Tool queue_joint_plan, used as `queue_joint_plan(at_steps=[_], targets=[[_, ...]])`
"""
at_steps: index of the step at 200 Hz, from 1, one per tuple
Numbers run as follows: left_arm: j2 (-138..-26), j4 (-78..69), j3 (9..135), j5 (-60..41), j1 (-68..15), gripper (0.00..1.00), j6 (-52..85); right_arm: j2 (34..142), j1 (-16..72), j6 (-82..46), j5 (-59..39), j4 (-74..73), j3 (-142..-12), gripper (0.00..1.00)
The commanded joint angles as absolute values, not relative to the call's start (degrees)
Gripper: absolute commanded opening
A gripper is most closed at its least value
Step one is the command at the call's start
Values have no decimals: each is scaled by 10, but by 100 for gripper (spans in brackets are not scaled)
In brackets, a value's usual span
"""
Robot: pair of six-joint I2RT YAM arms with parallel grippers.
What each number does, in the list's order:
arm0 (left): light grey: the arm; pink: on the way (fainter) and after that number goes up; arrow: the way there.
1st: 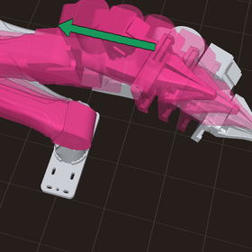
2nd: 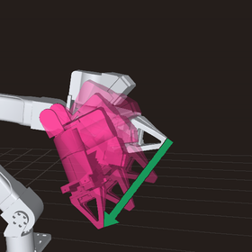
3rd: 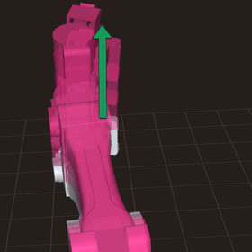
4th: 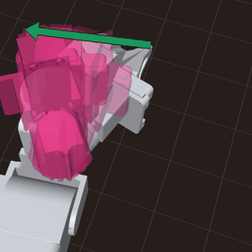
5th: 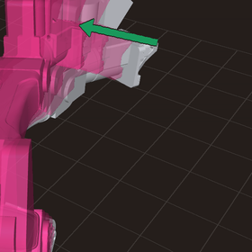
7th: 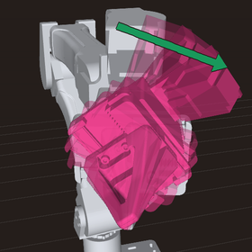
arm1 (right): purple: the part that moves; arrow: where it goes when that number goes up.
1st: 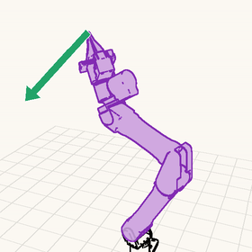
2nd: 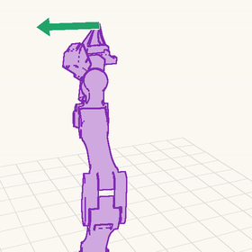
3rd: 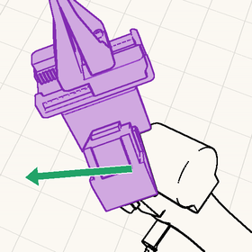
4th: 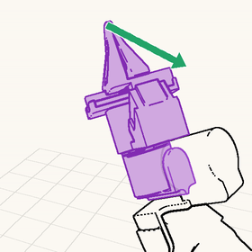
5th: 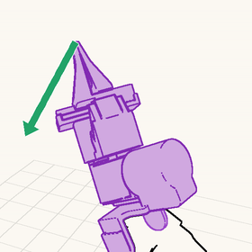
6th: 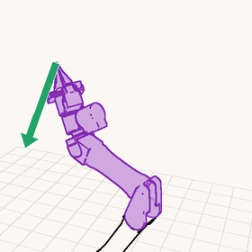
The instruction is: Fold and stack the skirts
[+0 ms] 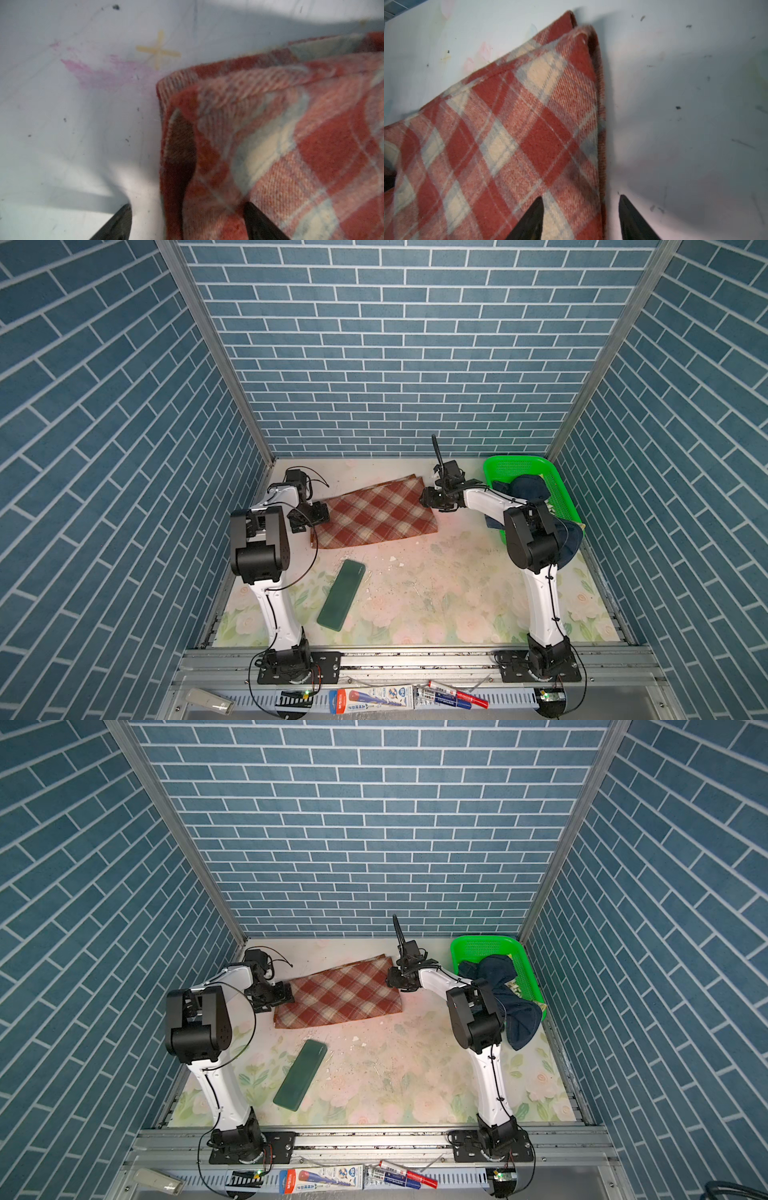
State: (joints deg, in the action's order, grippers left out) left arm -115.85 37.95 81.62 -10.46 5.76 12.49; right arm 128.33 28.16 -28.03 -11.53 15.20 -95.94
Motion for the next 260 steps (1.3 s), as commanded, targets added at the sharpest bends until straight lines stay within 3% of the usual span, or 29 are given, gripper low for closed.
queue_joint_plan(at_steps=[1,39,85,99,173,260], targets=[[-1183,390,805,-80,46,81,127,1293,286,-320,-105,137,-935,56],[-1202,383,810,-86,34,64,137,1300,291,-347,-100,120,-913,55],[-1210,381,819,-92,32,21,141,1302,291,-363,-104,106,-898,54],[-1206,381,824,-89,32,0,141,1301,291,-365,-102,103,-894,54],[-1120,431,879,2,23,0,117,1252,293,-403,-75,56,-816,52],[-1170,564,1082,169,-114,0,96,1217,325,-489,-90,-62,-739,47]])
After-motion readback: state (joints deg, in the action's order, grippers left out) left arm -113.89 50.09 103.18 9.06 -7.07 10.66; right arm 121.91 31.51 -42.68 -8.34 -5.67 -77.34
